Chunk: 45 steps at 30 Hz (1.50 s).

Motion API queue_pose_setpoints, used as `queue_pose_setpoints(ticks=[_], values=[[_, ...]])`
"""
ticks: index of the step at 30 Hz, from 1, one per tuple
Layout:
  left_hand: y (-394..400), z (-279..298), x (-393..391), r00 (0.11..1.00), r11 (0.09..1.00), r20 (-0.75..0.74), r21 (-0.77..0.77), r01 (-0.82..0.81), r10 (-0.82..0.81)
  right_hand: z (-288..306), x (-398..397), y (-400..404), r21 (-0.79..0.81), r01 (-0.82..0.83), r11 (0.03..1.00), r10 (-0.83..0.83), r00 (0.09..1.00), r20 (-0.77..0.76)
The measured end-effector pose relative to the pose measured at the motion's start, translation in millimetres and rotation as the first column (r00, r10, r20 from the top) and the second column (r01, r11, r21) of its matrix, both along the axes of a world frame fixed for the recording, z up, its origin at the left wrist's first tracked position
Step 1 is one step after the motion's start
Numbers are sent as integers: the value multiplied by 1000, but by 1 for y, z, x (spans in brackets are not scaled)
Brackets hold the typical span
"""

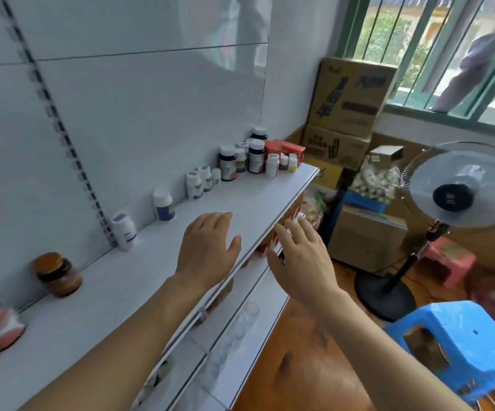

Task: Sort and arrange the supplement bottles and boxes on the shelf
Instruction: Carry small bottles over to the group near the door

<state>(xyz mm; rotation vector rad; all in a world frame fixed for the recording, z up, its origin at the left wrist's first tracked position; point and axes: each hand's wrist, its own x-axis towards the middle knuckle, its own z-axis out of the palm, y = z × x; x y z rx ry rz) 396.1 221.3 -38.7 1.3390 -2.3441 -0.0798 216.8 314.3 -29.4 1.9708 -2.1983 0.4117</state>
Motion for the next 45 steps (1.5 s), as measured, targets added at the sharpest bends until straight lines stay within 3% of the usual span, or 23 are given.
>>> queue_pose_setpoints(ticks=[9, 20, 27, 36, 41, 45], values=[[-100, -3, -96, 970, 968, -6, -58, -243, 243, 5, -119, -146, 44, -252, 967, 252, 968, 4], [-235, -17, -125, 881, 881, 125, -196, -430, 457, -10, -149, -324, 66, -471, 880, 472, 882, 7], [-295, -36, -134, 806, 842, 247, -197, -502, 538, -13, -150, -416, -15, -615, 789, 614, 787, 53], [-325, -51, -151, 632, 750, 423, -218, -625, 650, -20, -140, -493, -79, -807, 586, 810, 585, 33], [-330, -57, -159, 588, 688, 385, -208, -695, 711, -30, -140, -519, -1, -864, 504, 861, 502, 85], [-330, -61, -156, 632, 701, 324, -176, -691, 704, -29, -134, -528, -25, -890, 455, 884, 448, 131]])
